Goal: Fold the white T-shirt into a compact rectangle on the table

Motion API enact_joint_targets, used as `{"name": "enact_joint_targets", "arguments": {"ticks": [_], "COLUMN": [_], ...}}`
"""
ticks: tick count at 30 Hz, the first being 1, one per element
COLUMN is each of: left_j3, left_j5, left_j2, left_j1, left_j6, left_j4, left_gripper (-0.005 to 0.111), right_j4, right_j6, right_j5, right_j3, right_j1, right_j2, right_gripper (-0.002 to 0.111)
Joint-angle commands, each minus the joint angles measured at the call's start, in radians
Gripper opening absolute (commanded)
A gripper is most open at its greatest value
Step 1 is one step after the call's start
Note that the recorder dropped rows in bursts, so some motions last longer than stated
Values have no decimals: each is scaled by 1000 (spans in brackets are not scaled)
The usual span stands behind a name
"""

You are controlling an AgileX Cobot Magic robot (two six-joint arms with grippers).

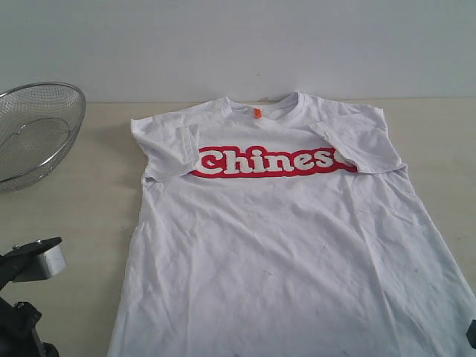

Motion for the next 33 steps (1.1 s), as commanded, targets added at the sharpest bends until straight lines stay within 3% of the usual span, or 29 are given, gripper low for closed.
{"name": "enact_joint_targets", "arguments": {"ticks": [1,8,16,33], "left_j3": [4,4,4,4], "left_j5": [4,7,7,4], "left_j2": [1,1,1,1], "left_j1": [-6,-6,-6,-6], "left_j6": [6,6,6,6], "left_j4": [-6,-6,-6,-6], "left_gripper": [4,4,4,4], "right_j4": [41,37,-96,-5], "right_j6": [-35,-14,127,72], "right_j5": [-113,-147,-151,-227], "right_j3": [6,-7,-22,-22], "right_j1": [-4,-4,-4,-4], "right_j2": [13,13,10,10], "right_gripper": [50,50,50,50]}}
